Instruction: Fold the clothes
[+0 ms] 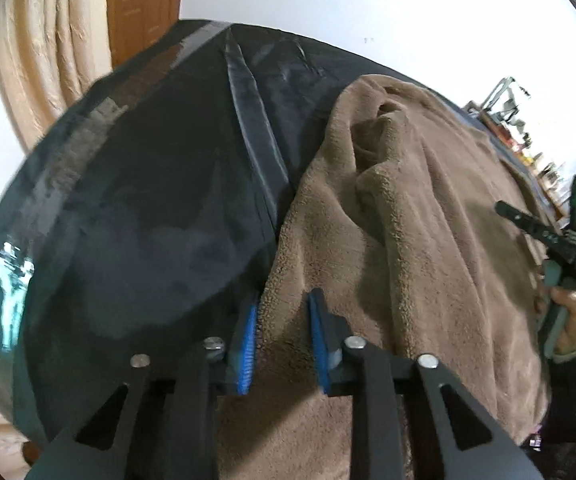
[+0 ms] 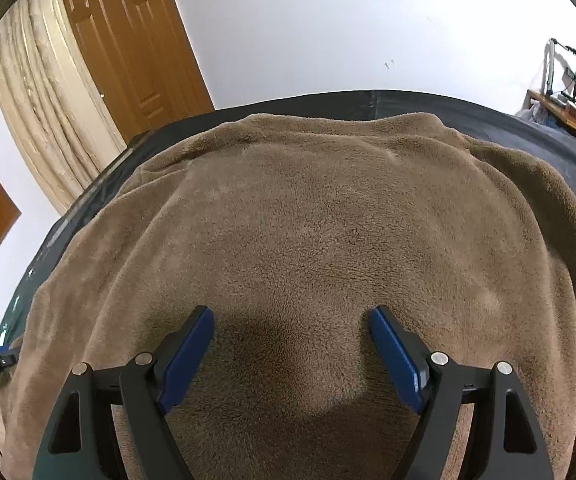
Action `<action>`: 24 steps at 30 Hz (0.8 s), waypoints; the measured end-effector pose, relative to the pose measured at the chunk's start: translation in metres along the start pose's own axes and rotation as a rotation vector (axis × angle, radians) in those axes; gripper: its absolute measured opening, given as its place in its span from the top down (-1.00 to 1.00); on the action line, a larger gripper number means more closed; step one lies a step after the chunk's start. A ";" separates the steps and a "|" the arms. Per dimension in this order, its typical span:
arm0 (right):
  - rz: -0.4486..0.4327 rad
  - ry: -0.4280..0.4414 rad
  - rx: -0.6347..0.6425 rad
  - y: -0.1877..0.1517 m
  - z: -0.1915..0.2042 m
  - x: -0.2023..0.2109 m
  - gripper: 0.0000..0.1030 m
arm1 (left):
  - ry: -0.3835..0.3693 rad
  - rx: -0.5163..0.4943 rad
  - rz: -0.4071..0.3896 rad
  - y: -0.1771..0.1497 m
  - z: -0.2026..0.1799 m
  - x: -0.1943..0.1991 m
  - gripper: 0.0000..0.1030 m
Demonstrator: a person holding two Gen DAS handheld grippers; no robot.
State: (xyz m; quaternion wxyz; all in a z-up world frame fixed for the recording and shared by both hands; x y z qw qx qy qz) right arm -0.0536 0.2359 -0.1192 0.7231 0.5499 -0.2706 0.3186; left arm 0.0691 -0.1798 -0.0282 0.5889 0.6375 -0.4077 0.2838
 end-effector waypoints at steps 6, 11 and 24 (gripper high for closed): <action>-0.010 0.026 -0.030 -0.001 -0.008 0.004 -0.60 | 0.311 0.024 -0.177 0.037 0.026 0.047 0.89; -0.012 0.034 -0.039 -0.001 -0.008 0.005 -0.60 | 0.234 0.094 -0.206 0.059 0.055 0.069 0.89; -0.010 0.047 -0.048 -0.002 -0.011 0.007 -0.61 | -0.112 0.074 -0.021 0.005 0.024 0.006 -0.45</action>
Point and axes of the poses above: each gripper's, at about its wrist camera, not at the fingertips, and x roughly against the way its jaws point, z to its left, y to its top, the point moved 2 cm from there along -x, roughly the way its jaws point, and after that the axes turned 4 degrees about -x, right-handed, at the moved point
